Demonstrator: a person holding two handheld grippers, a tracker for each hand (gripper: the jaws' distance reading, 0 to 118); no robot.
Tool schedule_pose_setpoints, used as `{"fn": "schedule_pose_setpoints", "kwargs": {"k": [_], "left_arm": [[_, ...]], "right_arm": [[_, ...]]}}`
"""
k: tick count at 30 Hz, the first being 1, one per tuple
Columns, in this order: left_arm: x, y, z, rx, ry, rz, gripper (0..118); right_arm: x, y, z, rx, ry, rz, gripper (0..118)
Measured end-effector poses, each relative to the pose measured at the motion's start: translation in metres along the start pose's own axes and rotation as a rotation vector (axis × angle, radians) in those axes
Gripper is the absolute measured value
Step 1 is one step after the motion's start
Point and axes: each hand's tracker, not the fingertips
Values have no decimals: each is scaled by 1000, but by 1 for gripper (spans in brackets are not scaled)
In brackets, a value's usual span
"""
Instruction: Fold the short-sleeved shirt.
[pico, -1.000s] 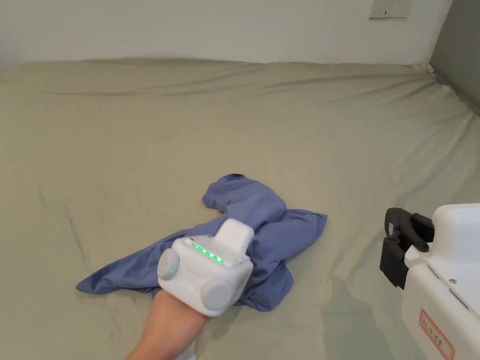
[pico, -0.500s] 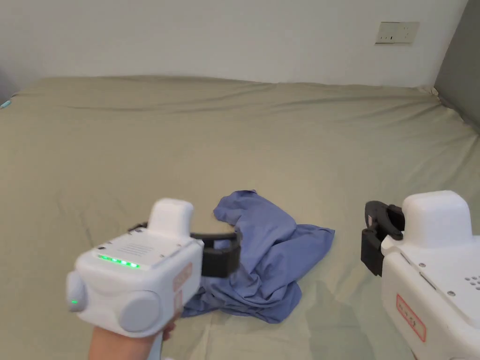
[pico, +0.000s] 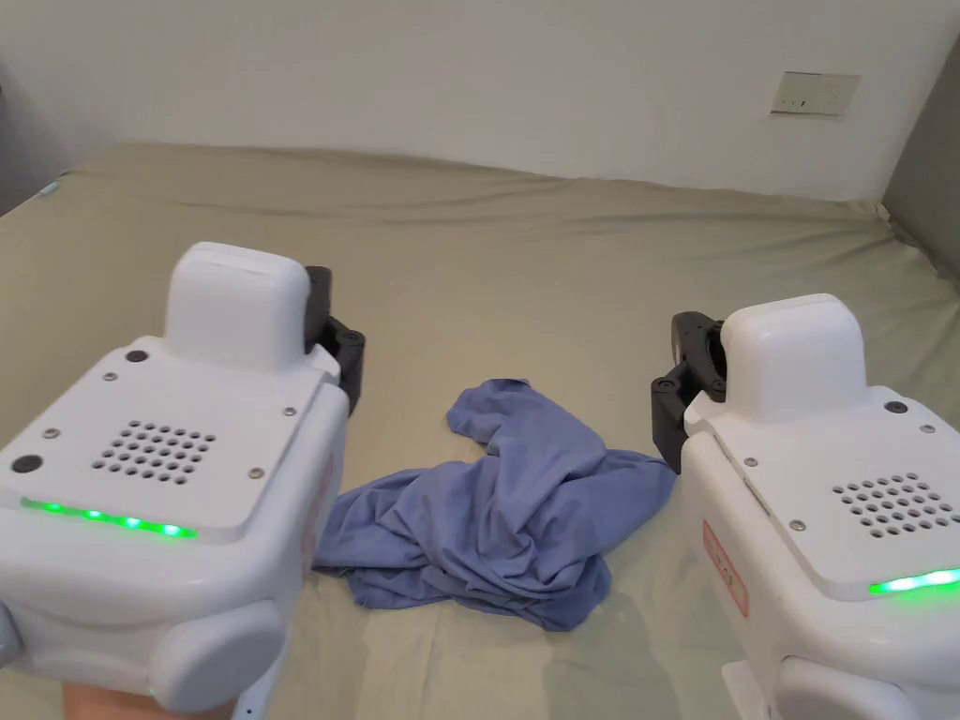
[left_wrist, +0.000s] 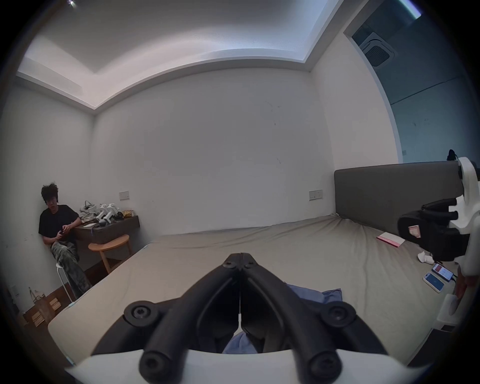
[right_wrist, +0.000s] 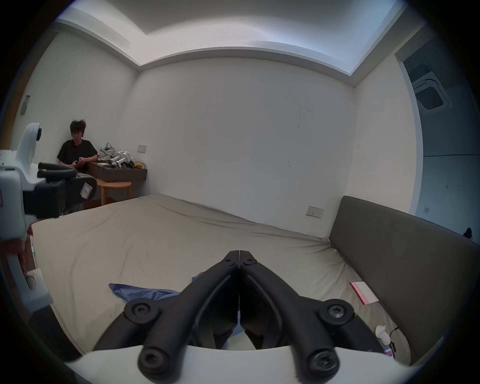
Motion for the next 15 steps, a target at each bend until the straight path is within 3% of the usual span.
{"fn": "schedule_pose_setpoints", "kwargs": {"k": [15], "left_arm": [[-1, -6, -20, -20, 42, -28, 0]], "right_arm": [[-5, -5, -13, -13, 26, -5, 1]]}}
